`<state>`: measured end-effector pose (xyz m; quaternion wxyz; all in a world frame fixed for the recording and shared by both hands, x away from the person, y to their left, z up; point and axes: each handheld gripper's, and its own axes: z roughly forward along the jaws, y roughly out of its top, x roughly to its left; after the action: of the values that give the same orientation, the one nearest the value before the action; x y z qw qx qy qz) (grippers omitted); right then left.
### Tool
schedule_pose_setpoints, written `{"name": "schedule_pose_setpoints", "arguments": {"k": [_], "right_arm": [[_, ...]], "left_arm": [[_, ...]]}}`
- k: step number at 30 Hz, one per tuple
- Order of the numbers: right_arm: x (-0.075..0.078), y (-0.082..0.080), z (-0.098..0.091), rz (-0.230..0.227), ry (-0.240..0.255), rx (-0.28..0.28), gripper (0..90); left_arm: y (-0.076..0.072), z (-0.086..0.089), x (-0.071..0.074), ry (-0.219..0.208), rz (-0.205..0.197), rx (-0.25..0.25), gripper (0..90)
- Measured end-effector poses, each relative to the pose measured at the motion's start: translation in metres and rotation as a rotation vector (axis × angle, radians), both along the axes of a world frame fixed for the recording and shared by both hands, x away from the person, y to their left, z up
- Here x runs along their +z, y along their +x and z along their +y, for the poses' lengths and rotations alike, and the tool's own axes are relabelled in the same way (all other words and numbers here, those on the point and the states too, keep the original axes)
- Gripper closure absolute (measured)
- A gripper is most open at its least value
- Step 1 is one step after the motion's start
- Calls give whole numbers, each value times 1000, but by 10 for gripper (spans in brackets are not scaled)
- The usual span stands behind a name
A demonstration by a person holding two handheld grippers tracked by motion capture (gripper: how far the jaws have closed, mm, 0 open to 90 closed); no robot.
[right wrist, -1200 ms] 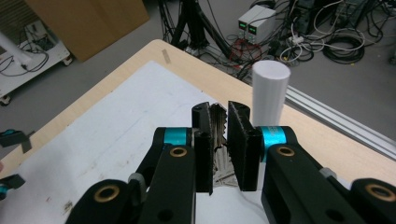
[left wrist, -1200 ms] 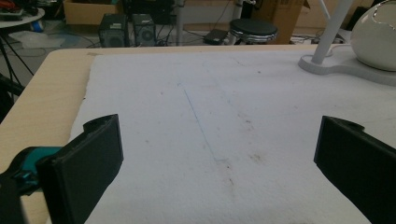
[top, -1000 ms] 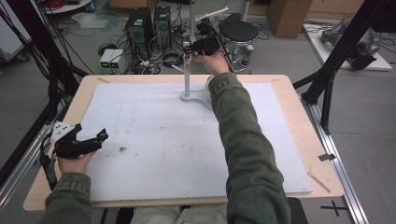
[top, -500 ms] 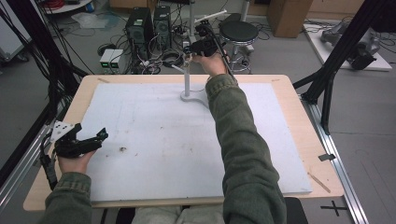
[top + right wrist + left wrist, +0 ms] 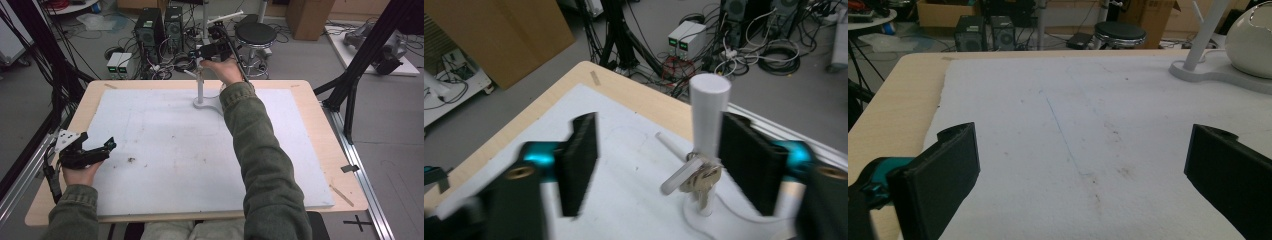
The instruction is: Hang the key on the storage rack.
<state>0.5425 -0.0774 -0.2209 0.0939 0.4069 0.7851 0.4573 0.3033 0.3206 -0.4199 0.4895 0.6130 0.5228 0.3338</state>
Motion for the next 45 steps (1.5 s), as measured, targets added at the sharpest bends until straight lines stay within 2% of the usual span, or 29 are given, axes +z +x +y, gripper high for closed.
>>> {"name": "schedule_pose_setpoints", "arguments": {"k": [4,5,7,10,12,18,25,31,35,39,42,45], "right_arm": [[-2,-6,-4,35,17,-4,146],[-3,-8,-5,39,22,-25,112],[-4,-11,-10,37,30,-29,112],[-5,-14,-15,48,12,-21,91],[-4,-17,-17,49,-18,-23,6],[0,-29,-24,68,-60,5,5],[-7,-43,-37,57,-110,-8,6],[-10,-55,-51,16,-113,-23,6],[-16,-61,-60,14,-136,-35,6],[-23,-66,-70,13,-120,-49,6],[-28,-68,-77,20,-136,-67,6],[-33,-71,-86,16,-113,-82,6]], "left_arm": [[-1,-1,0,1,-2,0,17],[0,0,0,2,-1,-1,17],[0,0,0,0,-1,0,17],[0,0,0,-2,-1,1,17],[0,0,0,-2,0,1,17],[0,-1,0,-1,2,-2,17],[0,-1,0,-4,2,-6,17],[0,-1,0,-4,2,-5,17],[-1,-2,1,0,6,-9,17],[-1,-2,1,1,7,-9,17],[-1,-2,1,2,6,-8,17],[-2,-3,1,-1,7,-7,17]]}}
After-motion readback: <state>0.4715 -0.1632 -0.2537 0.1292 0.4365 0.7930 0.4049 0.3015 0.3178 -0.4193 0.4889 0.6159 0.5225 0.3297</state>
